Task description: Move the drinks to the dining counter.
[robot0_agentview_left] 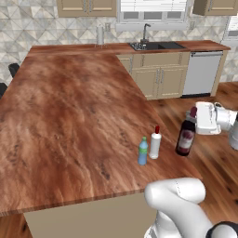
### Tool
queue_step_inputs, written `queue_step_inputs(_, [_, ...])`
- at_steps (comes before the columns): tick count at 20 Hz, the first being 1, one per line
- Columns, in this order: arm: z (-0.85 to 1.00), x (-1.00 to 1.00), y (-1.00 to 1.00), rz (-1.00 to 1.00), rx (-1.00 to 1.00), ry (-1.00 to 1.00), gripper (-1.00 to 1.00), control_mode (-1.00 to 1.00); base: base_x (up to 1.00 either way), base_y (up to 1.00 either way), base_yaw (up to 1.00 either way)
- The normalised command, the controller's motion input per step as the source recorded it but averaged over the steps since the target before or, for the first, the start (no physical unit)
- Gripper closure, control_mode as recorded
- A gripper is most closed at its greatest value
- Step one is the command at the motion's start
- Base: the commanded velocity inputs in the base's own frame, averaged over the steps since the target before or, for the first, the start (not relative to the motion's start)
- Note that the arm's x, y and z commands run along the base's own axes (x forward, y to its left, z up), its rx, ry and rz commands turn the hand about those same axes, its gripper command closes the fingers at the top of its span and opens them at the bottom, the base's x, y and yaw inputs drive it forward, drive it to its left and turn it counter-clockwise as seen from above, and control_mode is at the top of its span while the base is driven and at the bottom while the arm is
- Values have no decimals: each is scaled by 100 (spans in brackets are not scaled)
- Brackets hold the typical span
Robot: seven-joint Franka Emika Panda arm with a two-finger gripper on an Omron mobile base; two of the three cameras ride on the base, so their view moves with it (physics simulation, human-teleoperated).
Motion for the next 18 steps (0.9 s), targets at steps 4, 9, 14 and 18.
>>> queue_step_inputs(4, [-30, 34, -23, 0, 4, 0, 100, -100, 0, 0, 0])
queue_step_inputs(9, [-27, 36, -14, 0, 0, 0, 100, -100, 0, 0, 0])
queue_step_inputs(14, [-29, 40, -1, 0, 0, 0, 100, -100, 0, 0, 0])
queue_step_inputs(18, [-30, 38, 0, 0, -1, 0, 100, -100, 0, 0, 0])
